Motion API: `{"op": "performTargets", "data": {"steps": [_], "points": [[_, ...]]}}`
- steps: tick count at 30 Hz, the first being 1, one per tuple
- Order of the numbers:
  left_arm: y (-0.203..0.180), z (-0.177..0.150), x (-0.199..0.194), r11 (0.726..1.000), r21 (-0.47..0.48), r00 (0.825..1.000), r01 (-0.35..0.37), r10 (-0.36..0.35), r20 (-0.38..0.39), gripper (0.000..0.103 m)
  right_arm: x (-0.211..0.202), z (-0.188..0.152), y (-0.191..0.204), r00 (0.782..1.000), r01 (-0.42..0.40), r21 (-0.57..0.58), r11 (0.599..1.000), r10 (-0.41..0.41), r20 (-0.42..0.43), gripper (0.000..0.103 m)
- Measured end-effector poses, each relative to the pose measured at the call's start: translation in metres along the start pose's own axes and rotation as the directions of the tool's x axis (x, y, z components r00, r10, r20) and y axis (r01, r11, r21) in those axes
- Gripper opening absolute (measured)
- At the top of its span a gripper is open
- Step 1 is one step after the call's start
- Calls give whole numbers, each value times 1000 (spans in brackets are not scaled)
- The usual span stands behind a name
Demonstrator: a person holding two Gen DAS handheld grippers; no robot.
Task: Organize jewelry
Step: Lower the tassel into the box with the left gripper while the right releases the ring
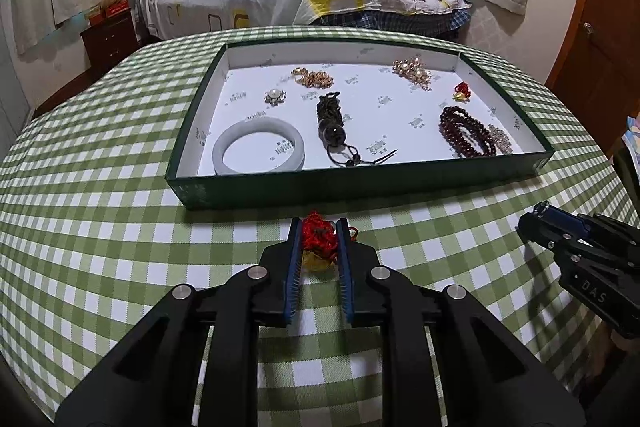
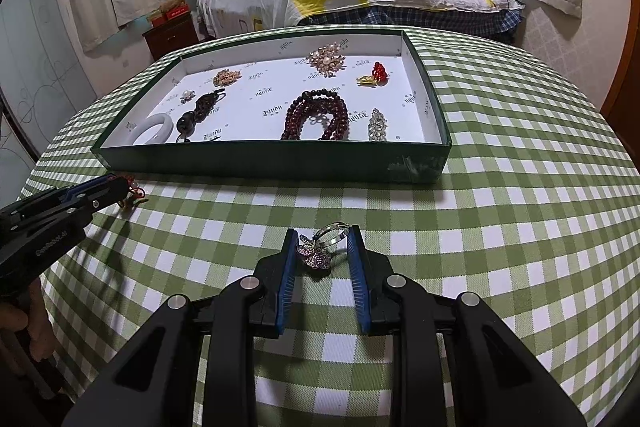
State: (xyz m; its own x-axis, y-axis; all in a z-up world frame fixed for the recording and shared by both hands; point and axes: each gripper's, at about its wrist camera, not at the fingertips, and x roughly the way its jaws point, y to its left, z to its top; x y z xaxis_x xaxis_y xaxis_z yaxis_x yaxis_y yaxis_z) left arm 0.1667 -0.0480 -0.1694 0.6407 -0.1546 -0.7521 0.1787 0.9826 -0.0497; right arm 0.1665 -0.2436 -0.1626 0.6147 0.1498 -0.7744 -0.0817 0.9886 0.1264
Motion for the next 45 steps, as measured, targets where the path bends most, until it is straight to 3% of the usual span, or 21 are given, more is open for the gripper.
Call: {"op": "performTargets", "data": {"steps": [7, 14, 24, 28, 36, 45], "points": [[-6, 10, -19, 1000, 7, 999, 28, -29, 42, 16, -13, 9, -1, 999, -20, 9, 1000, 20, 36, 26], [-17, 40, -40, 997, 34, 989, 74, -78, 123, 16, -30, 44, 4, 993, -36, -9, 999, 36, 113, 26], [-30, 98, -19, 995, 54, 973, 86, -95, 209, 16, -24, 107, 15, 975, -24, -64, 998, 38, 221, 26], [-32, 114, 11, 996, 32, 980, 86, -90, 176, 16, -5, 123, 14, 975, -14, -73, 997, 30, 219, 26], [-33, 118, 76, 999, 16, 997, 50, -50, 56, 16, 57, 133, 4, 994, -6, -62, 998, 13, 105, 26], [-29, 114, 107, 999, 5, 999, 32, -32, -24, 18, 86, 130, 1, 999, 5, -60, 998, -3, 31, 26]]}}
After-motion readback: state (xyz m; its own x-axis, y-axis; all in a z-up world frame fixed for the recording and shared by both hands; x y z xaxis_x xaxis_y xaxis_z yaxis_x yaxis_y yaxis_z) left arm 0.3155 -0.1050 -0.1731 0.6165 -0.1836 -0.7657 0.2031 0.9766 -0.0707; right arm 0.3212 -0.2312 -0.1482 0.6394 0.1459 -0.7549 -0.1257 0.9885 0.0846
